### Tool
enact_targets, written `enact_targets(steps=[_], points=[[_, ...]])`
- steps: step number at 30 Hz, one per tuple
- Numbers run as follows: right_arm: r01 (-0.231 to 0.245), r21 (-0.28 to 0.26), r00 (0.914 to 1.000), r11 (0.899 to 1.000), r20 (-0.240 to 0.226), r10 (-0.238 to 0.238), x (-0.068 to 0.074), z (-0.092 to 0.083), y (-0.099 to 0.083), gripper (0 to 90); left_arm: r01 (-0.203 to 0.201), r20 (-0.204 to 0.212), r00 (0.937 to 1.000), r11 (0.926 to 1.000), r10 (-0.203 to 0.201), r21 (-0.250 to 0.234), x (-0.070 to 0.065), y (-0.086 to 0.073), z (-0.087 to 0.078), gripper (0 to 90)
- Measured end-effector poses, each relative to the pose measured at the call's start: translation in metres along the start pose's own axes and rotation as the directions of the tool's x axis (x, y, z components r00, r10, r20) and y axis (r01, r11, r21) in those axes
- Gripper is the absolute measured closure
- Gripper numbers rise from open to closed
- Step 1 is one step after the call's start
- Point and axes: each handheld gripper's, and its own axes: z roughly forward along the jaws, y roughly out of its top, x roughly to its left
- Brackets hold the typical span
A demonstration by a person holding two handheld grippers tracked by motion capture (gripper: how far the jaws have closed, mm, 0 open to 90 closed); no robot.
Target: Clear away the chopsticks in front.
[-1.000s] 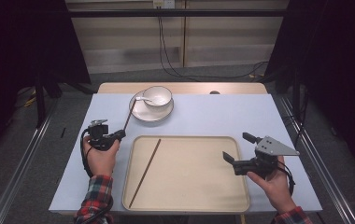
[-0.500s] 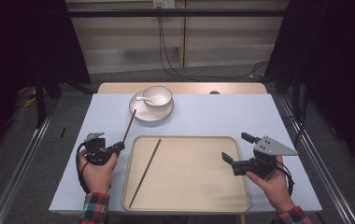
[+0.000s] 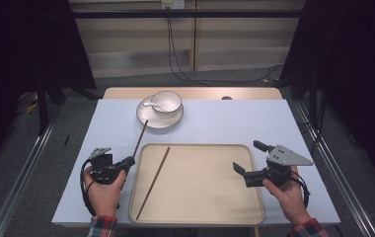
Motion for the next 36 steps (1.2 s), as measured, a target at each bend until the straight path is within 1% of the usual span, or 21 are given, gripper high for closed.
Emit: enact_targets(steps=[1, 2, 5, 7, 10, 11, 12, 13, 14, 16, 18, 21, 22, 24, 25, 26, 28, 31, 34, 35, 36], points=[[-0.002, -0.001, 0.9999, 1.0, 0.01, 0.002, 0.0, 0.0, 0.0, 0.7, 0.001, 0.006, 1.0, 1.0, -0.001, 0.006, -0.002, -0.001, -0.001, 85.5], [-0.001, -0.002, 1.0, 1.0, 0.01, 0.001, 0.0, -0.001, 0.0, 0.7, 0.006, 0.012, 0.9999, 1.0, -0.006, 0.002, -0.005, -0.002, -0.001, 85.5], [-0.001, -0.008, 1.0, 1.0, 0.01, 0.001, -0.001, -0.002, 0.0, 0.6, -0.013, 0.023, 0.9996, 0.9998, 0.013, 0.016, -0.011, -0.004, -0.001, 85.5], [-0.005, -0.011, 0.9999, 1.0, 0.014, 0.005, -0.002, -0.002, 0.0, 0.6, -0.013, 0.035, 0.9993, 0.9997, 0.012, 0.019, -0.015, -0.006, -0.002, 85.5], [-0.006, -0.01, 0.9999, 1.0, 0.015, 0.006, -0.001, -0.002, 0.0, 0.6, -0.015, 0.041, 0.9991, 0.9996, 0.014, 0.024, -0.019, -0.009, -0.002, 85.5], [-0.006, -0.01, 0.9999, 1.0, 0.015, 0.006, -0.001, -0.002, 0.0, 0.6, -0.006, 0.049, 0.9988, 0.9998, 0.005, 0.021, -0.021, -0.01, -0.002, 85.5], [-0.003, -0.01, 0.9999, 1.0, 0.014, 0.003, -0.001, -0.002, 0.0, 0.6, -0.014, 0.049, 0.9987, 0.9996, 0.012, 0.024, -0.021, -0.01, -0.002, 85.5], [0.003, -0.007, 1.0, 1.0, 0.01, -0.003, -0.001, -0.001, 0.0, 0.6, -0.013, 0.055, 0.9984, 0.9997, 0.012, 0.023, -0.023, -0.011, -0.003, 85.5], [0.003, -0.007, 1.0, 1.0, 0.01, -0.003, -0.001, -0.001, 0.0, 0.6, -0.026, 0.058, 0.998, 0.9992, 0.024, 0.032, -0.023, -0.012, -0.003, 85.5], [-0.004, -0.005, 0.9999, 1.0, 0.014, 0.004, 0.0, 0.0, 0.0, 0.6, -0.018, 0.064, 0.9978, 0.9995, 0.017, 0.025, -0.026, -0.013, -0.005, 85.5], [0.008, -0.003, 1.0, 1.0, 0.005, -0.008, -0.001, 0.001, 0.0, 0.6, -0.024, 0.074, 0.997, 0.9993, 0.022, 0.029, -0.031, -0.016, -0.008, 85.4], [0.009, -0.002, 0.9999, 1.0, 0.006, -0.009, -0.001, 0.001, 0.0, 0.6, -0.033, 0.096, 0.995, 0.9986, 0.028, 0.043, -0.041, -0.022, -0.01, 85.5], [0.005, -0.002, 1.0, 1.0, 0.007, -0.005, 0.0, 0.0, 0.001, 0.6, -0.045, 0.096, 0.9945, 0.9979, 0.04, 0.048, -0.043, -0.024, -0.01, 85.5], [0.002, -0.008, 0.9999, 1.0, 0.01, -0.002, 0.0, -0.001, 0.002, 0.7, -0.052, 0.11, 0.9929, 0.9974, 0.046, 0.051, -0.047, -0.027, -0.009, 85.4], [0.0, -0.013, 0.9999, 1.0, 0.01, 0.0, 0.0, -0.001, 0.003, 0.6, -0.049, 0.111, 0.993, 0.9972, 0.042, 0.057, -0.049, -0.029, -0.009, 85.5], [0.002, -0.013, 0.9999, 1.0, 0.014, -0.002, 0.0, -0.001, 0.004, 0.6, -0.045, 0.126, 0.9914, 0.997, 0.037, 0.063, -0.05, -0.03, -0.009, 85.5], [0.006, -0.012, 1.0, 1.0, 0.007, -0.006, 0.001, 0.0, 0.004, 0.6, -0.049, 0.126, 0.9913, 0.9961, 0.04, 0.073, -0.052, -0.032, -0.008, 85.5], [0.008, -0.018, 1.0, 1.0, 0.003, -0.008, 0.001, 0.0, 0.004, 0.6, -0.041, 0.129, 0.9911, 0.9959, 0.031, 0.081, -0.056, -0.036, -0.007, 85.5], [0.008, -0.019, 1.0, 1.0, 0.004, -0.008, 0.001, -0.001, 0.004, 0.6, -0.053, 0.138, 0.9897, 0.9935, 0.039, 0.101, -0.06, -0.04, -0.003, 85.5], [0.009, -0.018, 1.0, 1.0, -0.001, -0.009, 0.001, -0.001, 0.004, 0.6, -0.048, 0.14, 0.9897, 0.9926, 0.032, 0.112, -0.061, -0.041, -0.001, 85.5], [0.009, -0.018, 1.0, 1.0, -0.001, -0.009, 0.001, -0.001, 0.004, 0.6, -0.052, 0.141, 0.9893, 0.9921, 0.036, 0.114, -0.062, -0.042, 0.001, 85.5]])
